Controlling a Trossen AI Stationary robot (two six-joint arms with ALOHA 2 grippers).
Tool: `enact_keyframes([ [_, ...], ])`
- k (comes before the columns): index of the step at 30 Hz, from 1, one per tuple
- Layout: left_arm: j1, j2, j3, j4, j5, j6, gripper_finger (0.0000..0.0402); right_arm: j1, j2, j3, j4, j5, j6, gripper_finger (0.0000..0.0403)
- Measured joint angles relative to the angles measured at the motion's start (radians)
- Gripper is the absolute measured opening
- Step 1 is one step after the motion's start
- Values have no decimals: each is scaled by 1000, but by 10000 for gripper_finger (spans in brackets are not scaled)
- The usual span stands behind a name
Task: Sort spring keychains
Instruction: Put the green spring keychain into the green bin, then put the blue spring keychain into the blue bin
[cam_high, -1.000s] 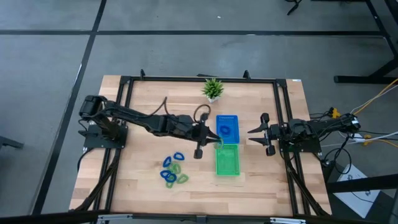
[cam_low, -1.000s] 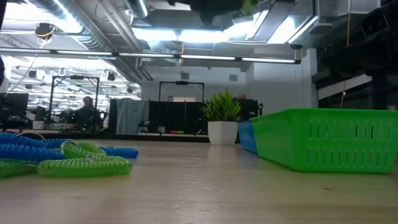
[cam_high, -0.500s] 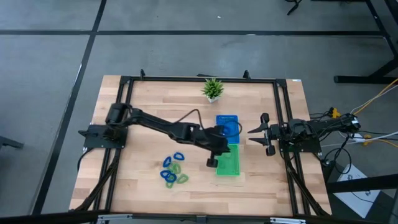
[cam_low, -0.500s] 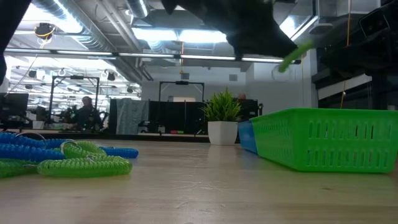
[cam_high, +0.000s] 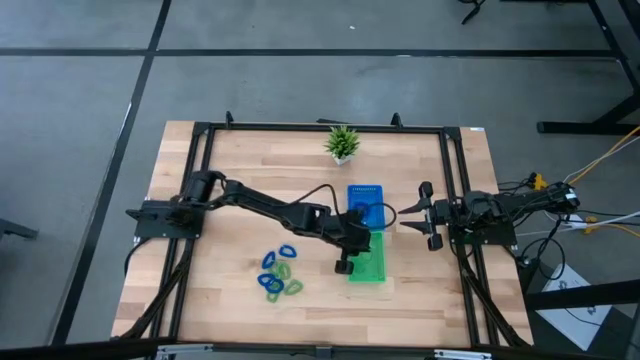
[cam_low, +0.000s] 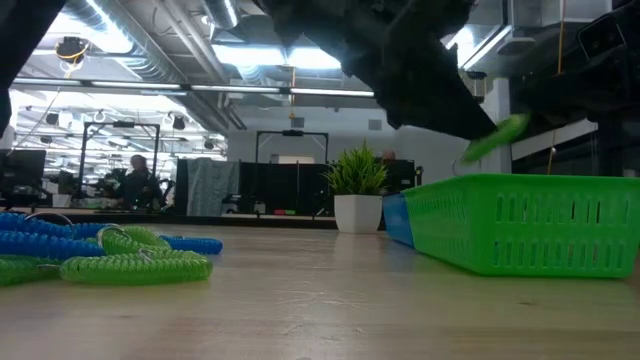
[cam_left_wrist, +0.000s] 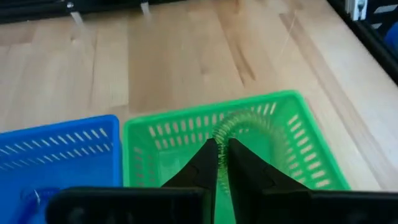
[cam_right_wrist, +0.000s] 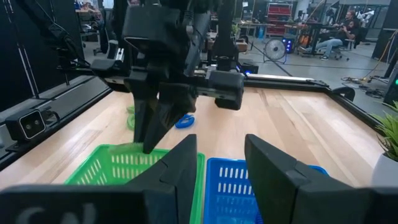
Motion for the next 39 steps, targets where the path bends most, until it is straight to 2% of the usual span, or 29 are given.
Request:
enact_keyframes([
  [7, 2, 6, 1, 20, -3, 8, 21, 0, 0, 0, 0, 0, 0, 136],
  [17, 2, 6, 1, 20, -11, 11, 50, 0, 0, 0, 0, 0, 0, 136],
  [30, 0, 4, 1, 17, -151, 22, 102, 0, 0, 0, 0, 0, 0, 136],
  [34, -1, -11, 0, -1, -115, 13, 120, 0, 0, 0, 0, 0, 0, 136],
  [39, -3, -77, -1, -35, -63, 11, 122, 0, 0, 0, 0, 0, 0, 136],
])
